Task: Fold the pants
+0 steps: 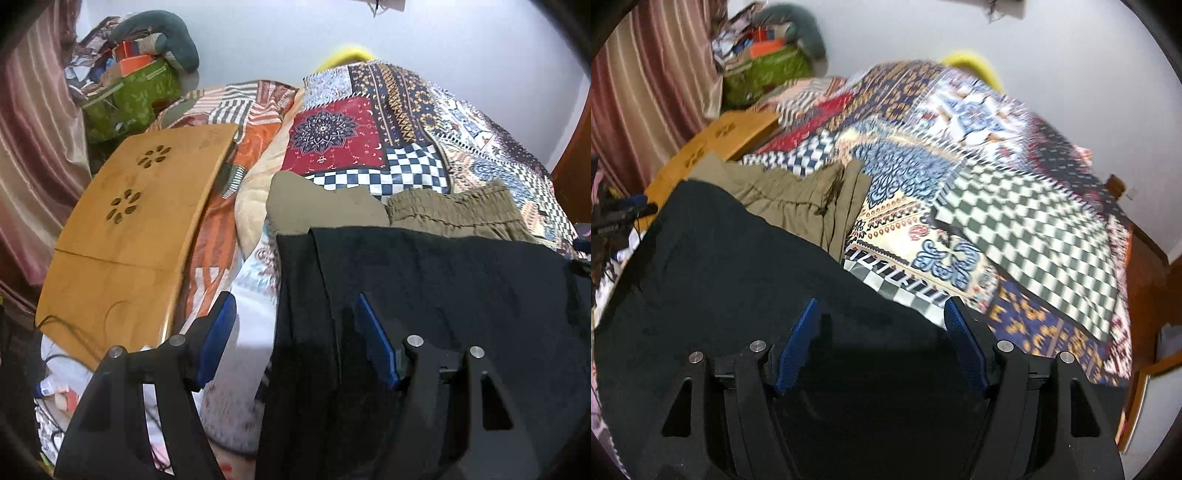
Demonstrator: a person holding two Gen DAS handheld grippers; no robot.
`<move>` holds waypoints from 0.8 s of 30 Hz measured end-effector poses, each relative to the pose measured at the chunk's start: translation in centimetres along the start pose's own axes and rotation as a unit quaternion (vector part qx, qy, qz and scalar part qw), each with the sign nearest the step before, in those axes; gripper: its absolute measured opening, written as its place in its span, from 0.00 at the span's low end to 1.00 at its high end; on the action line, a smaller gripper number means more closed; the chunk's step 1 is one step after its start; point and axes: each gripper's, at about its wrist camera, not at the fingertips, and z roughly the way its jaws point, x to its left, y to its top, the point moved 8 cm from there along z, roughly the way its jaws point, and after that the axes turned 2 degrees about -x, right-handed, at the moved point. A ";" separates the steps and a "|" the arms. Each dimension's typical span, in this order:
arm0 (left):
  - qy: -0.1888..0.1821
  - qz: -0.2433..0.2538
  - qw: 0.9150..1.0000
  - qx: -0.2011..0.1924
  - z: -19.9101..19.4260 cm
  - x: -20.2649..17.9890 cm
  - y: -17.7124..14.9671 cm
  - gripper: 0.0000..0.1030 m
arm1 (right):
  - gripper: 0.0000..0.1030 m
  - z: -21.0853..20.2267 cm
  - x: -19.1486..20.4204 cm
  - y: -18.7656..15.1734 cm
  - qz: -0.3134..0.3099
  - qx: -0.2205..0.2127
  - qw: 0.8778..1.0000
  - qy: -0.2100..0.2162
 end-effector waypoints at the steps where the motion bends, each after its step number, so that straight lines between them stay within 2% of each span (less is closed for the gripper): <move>1: 0.000 -0.001 1.000 0.003 0.6 0.1 0.3 0.65 | 0.65 0.6 0.0 0.0 -0.007 0.011 1.000 0.005; 5: -0.009 -0.021 1.000 0.018 2.9 0.5 1.0 0.65 | 0.66 1.7 0.0 -0.5 -0.038 0.038 0.999 0.002; 8: -0.015 -0.032 0.999 0.018 4.0 0.5 1.6 0.65 | 0.75 2.3 -0.2 -0.7 -0.059 0.048 0.997 -0.001; 13: -0.016 -0.032 0.999 0.023 5.0 0.2 1.9 0.65 | 0.77 3.8 -0.1 -1.6 -0.056 0.084 0.994 0.030; 15: -0.019 -0.030 0.999 0.027 5.3 0.1 1.8 0.60 | 0.76 3.9 -0.4 -1.7 -0.038 0.089 0.994 0.044; 16: -0.026 -0.029 0.999 0.028 5.3 -0.1 1.7 0.53 | 0.76 3.9 -0.4 -1.8 -0.030 0.091 0.994 0.051; 19: -0.038 -0.024 0.999 0.026 4.9 -0.8 1.7 0.36 | 0.67 3.6 -0.2 -2.1 -0.023 0.092 0.993 0.064; 21: -0.031 -0.013 0.999 0.020 4.4 -1.2 1.8 0.30 | 0.51 3.3 0.2 -2.4 -0.027 0.093 0.993 0.069; 24: -0.019 -0.003 1.000 0.013 3.8 -1.5 1.7 0.21 | 0.37 3.0 0.9 -2.5 -0.021 0.086 0.994 0.061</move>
